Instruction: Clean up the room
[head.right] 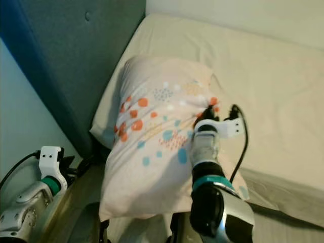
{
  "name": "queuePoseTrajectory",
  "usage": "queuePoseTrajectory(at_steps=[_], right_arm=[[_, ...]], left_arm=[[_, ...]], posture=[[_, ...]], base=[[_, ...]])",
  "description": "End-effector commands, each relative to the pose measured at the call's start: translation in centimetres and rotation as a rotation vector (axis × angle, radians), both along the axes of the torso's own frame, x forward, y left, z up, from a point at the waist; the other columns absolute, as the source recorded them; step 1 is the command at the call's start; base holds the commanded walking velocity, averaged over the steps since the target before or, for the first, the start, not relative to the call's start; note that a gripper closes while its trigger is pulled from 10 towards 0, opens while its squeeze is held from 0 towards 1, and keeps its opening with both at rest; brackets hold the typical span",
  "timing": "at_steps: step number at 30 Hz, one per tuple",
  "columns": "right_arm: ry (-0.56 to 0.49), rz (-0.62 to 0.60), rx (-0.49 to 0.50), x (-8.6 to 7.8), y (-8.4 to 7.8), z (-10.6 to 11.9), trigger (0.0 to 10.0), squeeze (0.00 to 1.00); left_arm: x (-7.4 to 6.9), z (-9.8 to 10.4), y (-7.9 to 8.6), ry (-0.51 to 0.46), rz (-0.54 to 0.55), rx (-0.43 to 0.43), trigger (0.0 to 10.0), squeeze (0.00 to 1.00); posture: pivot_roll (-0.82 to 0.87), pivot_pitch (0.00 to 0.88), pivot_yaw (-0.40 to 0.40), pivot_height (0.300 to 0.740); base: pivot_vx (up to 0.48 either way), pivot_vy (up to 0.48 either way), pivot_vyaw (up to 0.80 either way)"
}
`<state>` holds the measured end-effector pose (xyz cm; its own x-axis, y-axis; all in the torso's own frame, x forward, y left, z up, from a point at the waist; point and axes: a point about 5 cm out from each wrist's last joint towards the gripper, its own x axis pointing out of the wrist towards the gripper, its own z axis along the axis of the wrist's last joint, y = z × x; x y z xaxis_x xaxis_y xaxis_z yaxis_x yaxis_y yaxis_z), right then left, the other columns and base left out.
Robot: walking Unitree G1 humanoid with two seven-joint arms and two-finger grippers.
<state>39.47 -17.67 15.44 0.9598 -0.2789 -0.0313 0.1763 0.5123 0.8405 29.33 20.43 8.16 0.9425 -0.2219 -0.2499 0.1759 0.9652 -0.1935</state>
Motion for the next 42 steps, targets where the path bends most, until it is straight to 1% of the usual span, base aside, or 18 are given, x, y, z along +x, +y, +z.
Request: queuePoseTrajectory(at_steps=[1, 3, 4, 5, 12, 18, 20, 21, 22, 25, 26, 29, 32, 33, 35, 37, 40, 42], right_arm=[[0.072, 0.077, -0.134, -0.3, 1.0, -1.4, 10.0, 0.0], [0.098, 0.106, -0.191, -0.6, 1.4, -2.1, 10.0, 0.0], [0.098, 0.106, -0.191, -0.6, 1.4, -2.1, 10.0, 0.0], [0.099, 0.101, -0.172, -0.9, 1.3, -2.7, 10.0, 1.0], [0.051, 0.106, -0.161, -0.8, 1.4, -2.3, 10.0, 1.0], [-0.013, 0.136, -0.204, -0.6, 1.0, -1.4, 10.0, 1.0], [-0.034, 0.153, -0.244, -0.6, 0.5, -1.2, 10.0, 1.0], [-0.03, 0.146, -0.261, -0.7, 0.1, -1.2, 10.0, 0.0], [-0.03, 0.121, -0.279, -0.8, -0.9, -1.2, 10.0, 0.0], [-0.03, 0.115, -0.281, -0.9, -1.2, -1.2, 10.0, 0.0], [-0.058, 0.113, -0.282, -1.0, -1.5, -1.1, 10.0, 1.0], [-0.109, 0.108, -0.299, -1.4, -2.4, -0.8, 10.0, 1.0], [-0.112, 0.092, -0.343, -1.6, -3.5, -0.6, 10.0, 1.0], [-0.114, 0.049, -0.39, -1.9, -4.8, -0.1, 10.0, 0.0], [-0.117, 0.037, -0.401, -2.0, -5.1, 0.0, 10.0, 0.0], [-0.134, -0.002, -0.412, -2.3, -6.3, 0.6, 10.0, 0.0], [-0.141, -0.017, -0.416, -2.4, -6.8, 0.8, 10.0, 0.0], [-0.144, -0.079, -0.444, -2.9, -8.4, 1.3, 10.0, 0.0]], left_arm=[[-0.5, -0.9, -0.1, 0.042, -0.008, 0.009, 10.0, 0.0], [-0.5, -0.9, -0.1, 0.043, -0.009, 0.009, 10.0, 0.0], [-0.5, -0.9, -0.1, 0.043, -0.009, 0.009, 10.0, 0.0], [-0.4, -0.9, -0.1, 0.043, -0.01, 0.009, 10.0, 0.0], [-0.2, -1.0, 0.0, 0.046, -0.008, 0.008, 10.0, 0.0], [-0.1, -1.2, -0.2, 0.055, -0.017, 0.005, 10.0, 0.0], [0.0, -1.2, -0.3, 0.053, -0.02, -0.003, 10.0, 0.0], [0.0, -1.2, -0.4, 0.053, -0.021, -0.006, 10.0, 0.0], [0.0, -1.3, -0.5, 0.053, -0.021, -0.011, 10.0, 0.0], [0.0, -1.4, -0.5, 0.053, -0.021, -0.012, 10.0, 0.0], [0.0, -1.4, -0.5, 0.054, -0.02, -0.014, 10.0, 0.0], [-0.1, -1.6, -0.7, 0.052, -0.015, -0.021, 10.0, 0.0], [0.0, -1.5, -0.8, 0.044, -0.011, -0.031, 10.0, 0.0], [0.0, -1.4, -0.9, 0.035, -0.013, -0.031, 10.0, 0.0], [0.0, -1.3, -0.9, 0.032, -0.015, -0.03, 10.0, 0.0], [0.1, -1.2, -0.9, 0.023, -0.028, -0.02, 10.0, 0.0], [0.1, -1.1, -0.9, 0.018, -0.035, -0.014, 10.0, 0.0], [0.1, -0.8, -1.0, -0.001, -0.055, -0.009, 10.0, 0.0]], posture=[[0.26, 0.163, 0.015, 0.582], [0.26, 0.161, 0.015, 0.582], [0.26, 0.161, 0.015, 0.582], [0.26, 0.157, 0.015, 0.582], [0.26, 0.15, 0.018, 0.582], [0.25, 0.14, 0.017, 0.582], [0.24, 0.135, 0.016, 0.582], [0.24, 0.132, 0.016, 0.582], [0.23, 0.122, 0.016, 0.582], [0.23, 0.122, 0.016, 0.582], [0.23, 0.116, 0.015, 0.582], [0.22, 0.106, 0.008, 0.582], [0.22, 0.099, 0.004, 0.582], [0.22, 0.097, 0.0, 0.582], [0.22, 0.097, 0.0, 0.582], [0.22, 0.097, -0.007, 0.582], [0.22, 0.097, -0.007, 0.582], [0.22, 0.101, -0.012, 0.582]], base=[[0.0, 0.0, 0.0], [0.0, 0.0, 0.0], [0.0, 0.0, 0.0], [0.0, 0.0, 0.0], [0.0, 0.0, 0.0], [0.0, 0.0, 0.0], [0.0, 0.0, 0.0], [0.0, 0.0, 0.0], [0.0, 0.0, 0.0], [0.0, 0.0, 0.0], [0.0, 0.0, 0.0], [0.0, 0.0, 0.0], [0.0, 0.0, 0.0], [0.0, 0.0, 0.0], [0.0, 0.0, 0.0], [0.0, 0.0, 0.0], [0.0, 0.0, 0.0], [0.0, 0.0, 0.0]])
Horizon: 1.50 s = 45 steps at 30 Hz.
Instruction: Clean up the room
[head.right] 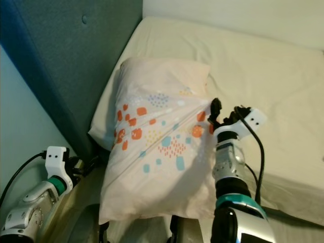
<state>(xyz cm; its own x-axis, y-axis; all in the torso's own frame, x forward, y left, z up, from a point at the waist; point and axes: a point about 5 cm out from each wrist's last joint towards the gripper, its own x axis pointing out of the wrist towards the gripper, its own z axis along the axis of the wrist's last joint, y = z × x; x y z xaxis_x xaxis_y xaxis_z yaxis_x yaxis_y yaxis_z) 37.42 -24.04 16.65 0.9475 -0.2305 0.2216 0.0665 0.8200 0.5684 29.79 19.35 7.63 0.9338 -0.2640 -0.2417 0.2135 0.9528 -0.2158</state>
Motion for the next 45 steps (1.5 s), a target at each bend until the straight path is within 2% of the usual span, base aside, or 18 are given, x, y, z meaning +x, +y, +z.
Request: queuePoseTrajectory(at_steps=[1, 3, 5, 9, 10, 12, 15, 22, 23, 25, 26, 27, 28, 29, 37, 38, 41, 45], right_arm=[[-0.016, -0.084, -0.01, -0.8, -2.0, 0.1, 10.0, 0.0], [-0.019, -0.131, -0.045, -1.3, -3.6, 0.6, 10.0, 0.0], [-0.016, -0.14, -0.059, -1.5, -4.0, 0.6, 10.0, 0.0], [0.087, -0.092, -0.186, -1.4, -4.3, 0.0, 10.0, 0.0], [0.185, 0.035, -0.318, -1.3, -3.4, -1.2, 10.0, 0.0], [0.199, 0.091, -0.343, -1.3, -2.9, -1.6, 10.0, 0.0], [0.123, 0.377, -0.323, -1.3, -0.3, -1.5, 10.0, 0.0], [0.074, 0.449, -0.302, -1.5, 0.0, -1.0, 10.0, 0.0], [0.062, 0.456, -0.283, -1.4, 0.2, -0.8, 10.0, 0.0], [0.062, 0.456, -0.283, -1.4, 0.2, -0.8, 10.0, 0.0], [0.056, 0.462, -0.279, -1.3, 0.5, -0.7, 10.0, 0.0], [0.056, 0.462, -0.279, -1.3, 0.5, -0.7, 10.0, 0.0], [0.049, 0.473, -0.281, -1.2, 0.9, -0.5, 10.0, 0.0], [0.044, 0.486, -0.284, -1.1, 1.2, -0.4, 10.0, 0.0], [0.037, 0.524, -0.279, -1.5, 1.5, -0.4, 10.0, 0.0], [0.029, 0.541, -0.273, -1.7, 1.7, -0.4, 10.0, 0.0], [-0.007, 0.592, -0.255, -2.1, 2.4, -0.2, 10.0, 0.0], [-0.012, 0.614, -0.257, -2.5, 2.6, -0.2, 10.0, 0.0]], left_arm=[[-0.4, -0.3, 0.1, 0.001, -0.016, 0.014, 10.0, 0.0], [-0.4, 0.2, -0.1, -0.022, -0.043, 0.002, 10.0, 0.0], [-0.5, 0.4, -0.2, -0.032, -0.057, -0.004, 10.0, 0.0], [-0.6, 1.1, -0.9, -0.06, -0.137, -0.032, 10.0, 0.0], [-0.7, 1.6, -1.4, -0.073, -0.217, -0.019, 10.0, 0.0], [-0.7, 1.7, -1.6, -0.075, -0.242, -0.006, 10.0, 0.0], [-0.7, 2.2, -1.8, -0.089, -0.33, 0.055, 10.0, 0.0], [-0.4, 3.5, -3.5, -0.114, -0.444, 0.036, 10.0, 0.0], [-0.8, 4.0, -5.0, -0.113, -0.565, -0.011, 9.2, 0.0], [-0.8, 4.0, -5.0, -0.113, -0.565, -0.011, 9.2, 0.0], [-1.1, 4.4, -6.2, -0.108, -0.673, -0.04, 3.3, 0.0], [-1.1, 4.4, -6.2, -0.108, -0.673, -0.04, 3.3, 0.0], [-1.5, 4.5, -7.2, -0.098, -0.775, -0.047, 0.0, 0.0], [-1.7, 4.5, -7.8, -0.092, -0.842, -0.041, 0.0, 0.0], [-2.1, 3.8, -9.0, -0.043, -0.982, -0.019, 0.0, 0.0], [-2.6, 3.3, -9.3, 0.004, -1.054, -0.006, 0.0, 0.0], [-3.4, 1.9, -9.6, 0.101, -1.201, 0.084, 0.0, 0.0], [-2.6, 0.8, -9.4, 0.133, -1.211, 0.207, 0.0, 0.0]], posture=[[0.22, 0.101, -0.012, 0.582], [0.22, 0.104, -0.013, 0.582], [0.22, 0.104, -0.013, 0.582], [0.21, 0.108, -0.014, 0.582], [0.21, 0.107, -0.014, 0.582], [0.21, 0.107, -0.014, 0.582], [0.21, 0.107, -0.015, 0.582], [0.22, 0.109, -0.024, 0.582], [0.21, 0.111, -0.028, 0.582], [0.21, 0.111, -0.028, 0.582], [0.21, 0.111, -0.028, 0.582], [0.21, 0.111, -0.028, 0.582], [0.21, 0.115, -0.023, 0.582], [0.21, 0.118, -0.024, 0.582], [0.2, 0.123, -0.017, 0.582], [0.2, 0.125, -0.01, 0.582], [0.19, 0.131, -0.007, 0.582], [0.18, 0.139, 0.001, 0.582]], base=[[0.0, 0.0, 0.0], [0.0, 0.0, 0.0], [0.0, 0.0, 0.0], [0.0, 0.0, 0.0], [0.0, 0.0, 0.0], [0.0, 0.0, 0.0], [0.0, 0.0, 0.0], [0.0, 0.0, 0.0], [0.0, 0.0, 0.0], [0.0, 0.0, 0.0], [0.0, 0.0, 0.0], [0.0, 0.0, 0.0], [0.0, 0.0, 0.0], [0.0, 0.0, 0.0], [0.0, 0.0, 0.0], [0.0, 0.0, 0.0], [0.0, 0.0, 0.0], [0.0, 0.0, 0.0]])
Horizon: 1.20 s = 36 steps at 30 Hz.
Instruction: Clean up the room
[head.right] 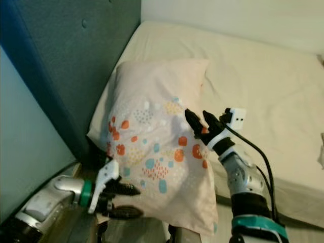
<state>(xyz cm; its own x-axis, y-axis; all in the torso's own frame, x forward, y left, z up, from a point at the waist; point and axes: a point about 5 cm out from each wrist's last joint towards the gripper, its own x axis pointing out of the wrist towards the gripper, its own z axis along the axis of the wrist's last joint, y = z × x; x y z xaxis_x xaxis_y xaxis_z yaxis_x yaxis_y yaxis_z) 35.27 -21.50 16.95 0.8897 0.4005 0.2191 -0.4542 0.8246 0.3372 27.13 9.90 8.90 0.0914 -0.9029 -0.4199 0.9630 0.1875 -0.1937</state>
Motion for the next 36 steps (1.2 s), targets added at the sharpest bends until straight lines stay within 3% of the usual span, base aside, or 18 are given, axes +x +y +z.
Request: queuePoseTrajectory(at_steps=[1, 7, 12, 13, 14, 15, 17, 19, 29, 30, 33, 35, 36], right_arm=[[0.015, 0.017, 0.005, -0.4, 0.1, -0.5, 10.0, 0.0], [0.008, 0.038, 0.024, -0.9, 0.5, -0.3, 10.0, 0.0], [0.01, 0.065, 0.036, -1.6, 1.2, -0.3, 10.0, 0.0], [0.007, 0.082, 0.041, -1.9, 1.4, -0.2, 10.0, 0.0], [0.007, 0.082, 0.041, -1.9, 1.4, -0.2, 10.0, 0.0], [-0.002, 0.147, 0.052, -2.9, 2.3, 0.2, 10.0, 0.0], [-0.002, 0.147, 0.052, -2.9, 2.3, 0.2, 10.0, 0.0], [0.005, 0.218, 0.038, -4.3, 3.2, 0.3, 10.0, 0.0], [0.036, 0.214, 0.031, -6.2, 3.5, -0.3, 10.0, 0.0], [0.047, 0.201, 0.031, -6.8, 3.5, -0.4, 10.0, 0.0], [0.056, 0.186, 0.031, -7.2, 3.4, -0.6, 10.0, 0.0], [0.065, 0.12, 0.036, -7.4, 3.0, -0.6, 10.0, 0.0], [0.065, 0.12, 0.036, -7.4, 3.0, -0.6, 10.0, 0.0]], left_arm=[[0.4, -0.7, 0.1, -0.028, -0.022, 0.074, 0.0, 0.0], [1.5, -1.5, 0.6, -0.064, 0.019, 0.151, 0.0, 0.0], [2.8, -2.4, 1.4, -0.126, 0.074, 0.27, 0.0, 0.0], [3.5, -2.6, 1.7, -0.178, 0.128, 0.327, 8.7, 0.0], [3.5, -2.6, 1.7, -0.178, 0.128, 0.327, 8.7, 0.0], [5.4, -2.6, 2.7, -0.325, 0.299, 0.429, 10.0, 0.0], [5.4, -2.6, 2.7, -0.325, 0.299, 0.429, 10.0, 0.0], [6.9, -2.1, 3.6, -0.443, 0.428, 0.481, 10.0, 0.0], [8.4, -1.1, 4.6, -0.579, 0.563, 0.512, 10.0, 0.0], [9.2, -0.1, 4.7, -0.653, 0.609, 0.517, 10.0, 0.0], [10.1, 1.2, 4.6, -0.717, 0.65, 0.513, 10.0, 0.0], [12.4, 5.7, 3.8, -0.871, 0.772, 0.462, 10.0, 0.0], [12.4, 5.7, 3.8, -0.871, 0.772, 0.462, 10.0, 0.0]], posture=[[0.18, 0.139, 0.001, 0.582], [0.18, 0.154, 0.014, 0.582], [0.17, 0.18, 0.027, 0.582], [0.16, 0.189, 0.032, 0.582], [0.16, 0.189, 0.032, 0.582], [0.14, 0.208, 0.042, 0.582], [0.14, 0.208, 0.042, 0.582], [0.12, 0.225, 0.057, 0.582], [0.08, 0.244, 0.091, 0.582], [0.08, 0.246, 0.097, 0.582], [0.07, 0.246, 0.099, 0.582], [0.07, 0.252, 0.103, 0.582], [0.07, 0.252, 0.103, 0.582]], base=[[0.0, 0.0, 0.0], [0.0, 0.0, 0.0], [0.0, 0.0, 0.0], [0.0, 0.0, 0.0], [0.0, 0.0, 0.0], [0.0, 0.0, 0.0], [0.0, 0.0, 0.0], [0.0, 0.0, 0.0], [0.0, 0.0, 0.0], [0.0, 0.0, 0.0], [0.0, 0.0, 0.0], [0.0, 0.0, 0.0], [0.0, 0.0, 0.0]])
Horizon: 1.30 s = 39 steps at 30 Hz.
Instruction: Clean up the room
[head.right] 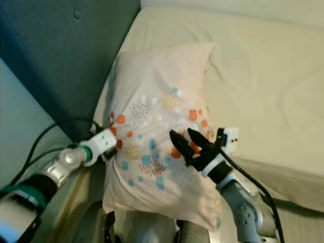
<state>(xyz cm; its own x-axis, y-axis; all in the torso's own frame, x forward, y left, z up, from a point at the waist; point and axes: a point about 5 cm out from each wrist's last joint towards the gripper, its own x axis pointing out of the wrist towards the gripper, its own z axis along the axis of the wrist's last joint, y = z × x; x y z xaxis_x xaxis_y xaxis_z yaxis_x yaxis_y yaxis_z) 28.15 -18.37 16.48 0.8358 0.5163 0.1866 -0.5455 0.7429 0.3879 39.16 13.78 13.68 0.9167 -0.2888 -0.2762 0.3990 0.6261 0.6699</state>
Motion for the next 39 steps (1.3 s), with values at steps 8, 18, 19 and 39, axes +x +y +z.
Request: queuePoseTrajectory(at_steps=[8, 18, 19, 39], right_arm=[[-0.006, -0.12, 0.019, 0.5, -0.8, 0.6, 10.0, 0.0], [0.026, -0.125, -0.012, 2.7, -0.1, 0.1, 10.0, 0.0], [0.035, -0.127, -0.015, 2.9, 0.0, 0.0, 10.0, 0.0], [0.106, 0.582, -0.226, -3.3, 2.6, -2.7, 10.0, 0.0]], left_arm=[[2.8, 9.5, -1.8, -0.359, 0.101, -0.183, 10.0, 0.0], [1.1, 5.5, -1.1, 0.078, -0.208, -0.52, 10.0, 0.0], [0.6, 4.6, -1.1, 0.117, -0.265, -0.509, 10.0, 0.0], [-5.1, 1.2, 4.6, 0.06, -0.166, -0.621, 10.0, 0.0]], posture=[[0.07, 0.21, 0.093, 0.582], [0.13, 0.175, 0.034, 0.582], [0.14, 0.173, 0.032, 0.582], [0.15, 0.117, -0.021, 0.582]], base=[[0.0, 0.0, 0.0], [0.0, 0.0, 0.0], [0.0, 0.0, 0.0], [0.0, 0.0, 0.0]])
